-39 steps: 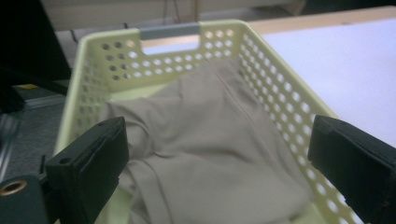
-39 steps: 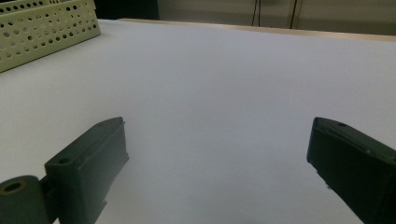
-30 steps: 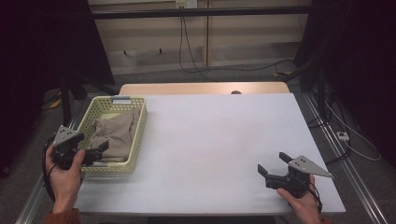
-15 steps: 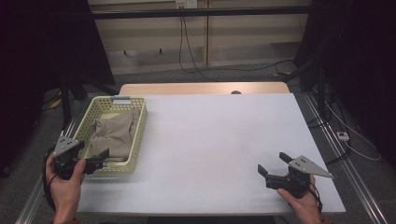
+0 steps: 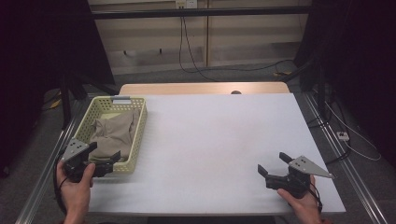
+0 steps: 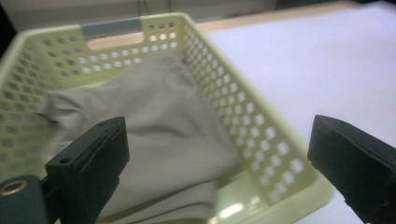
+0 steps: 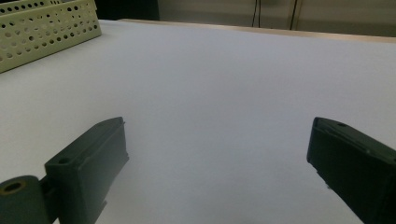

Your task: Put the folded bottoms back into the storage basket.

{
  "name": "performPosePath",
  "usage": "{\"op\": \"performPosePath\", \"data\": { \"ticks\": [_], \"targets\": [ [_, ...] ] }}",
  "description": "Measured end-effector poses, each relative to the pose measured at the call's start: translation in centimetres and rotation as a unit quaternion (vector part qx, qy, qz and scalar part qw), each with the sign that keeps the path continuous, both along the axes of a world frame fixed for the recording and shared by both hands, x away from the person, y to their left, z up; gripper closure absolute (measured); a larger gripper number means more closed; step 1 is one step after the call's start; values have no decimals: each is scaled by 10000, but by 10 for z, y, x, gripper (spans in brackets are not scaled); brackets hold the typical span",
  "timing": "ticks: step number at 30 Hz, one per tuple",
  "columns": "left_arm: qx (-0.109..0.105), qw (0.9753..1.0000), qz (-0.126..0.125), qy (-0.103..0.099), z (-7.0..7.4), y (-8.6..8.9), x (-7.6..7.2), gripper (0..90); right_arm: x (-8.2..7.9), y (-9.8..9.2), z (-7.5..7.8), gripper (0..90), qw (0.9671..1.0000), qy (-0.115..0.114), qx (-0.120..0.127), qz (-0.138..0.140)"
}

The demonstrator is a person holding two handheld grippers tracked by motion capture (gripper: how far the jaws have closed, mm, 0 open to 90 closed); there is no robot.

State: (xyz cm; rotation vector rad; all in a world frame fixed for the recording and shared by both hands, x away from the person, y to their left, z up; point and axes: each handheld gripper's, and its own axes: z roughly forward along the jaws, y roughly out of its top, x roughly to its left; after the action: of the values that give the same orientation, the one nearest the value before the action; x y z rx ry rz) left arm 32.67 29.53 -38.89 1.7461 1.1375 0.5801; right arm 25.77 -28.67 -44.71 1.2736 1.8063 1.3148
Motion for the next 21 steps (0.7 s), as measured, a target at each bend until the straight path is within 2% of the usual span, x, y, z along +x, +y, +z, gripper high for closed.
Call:
{"op": "performPosePath", "data": {
  "ticks": [1,2,4,5,7,10,15,17,21],
  "targets": [
    [112,9999,40,-40,0,-1,0,61,0,0,0,46,10000,9,1,6],
    [126,9999,92,-68,0,-2,0,61,0,0,0,46,10000,2,1,11],
    [85,10000,50,13,1,-4,1,60,0,0,0,46,10000,-2,2,8],
    [50,10000,30,12,1,-5,1,60,0,0,0,46,10000,0,3,6],
    [115,9999,10,14,1,-8,1,60,0,0,0,46,10000,-5,7,4],
    [23,10000,-94,15,2,-14,2,60,0,0,0,46,10000,-4,4,13],
    [148,9996,-238,-11,4,-25,1,60,0,0,0,46,10000,-14,4,14],
    [154,9997,-179,-38,4,-31,-2,54,0,0,0,46,10000,-9,16,10],
    [231,9985,-500,2,4,-46,-6,44,0,0,0,46,10000,-7,26,17]
  ]
}}
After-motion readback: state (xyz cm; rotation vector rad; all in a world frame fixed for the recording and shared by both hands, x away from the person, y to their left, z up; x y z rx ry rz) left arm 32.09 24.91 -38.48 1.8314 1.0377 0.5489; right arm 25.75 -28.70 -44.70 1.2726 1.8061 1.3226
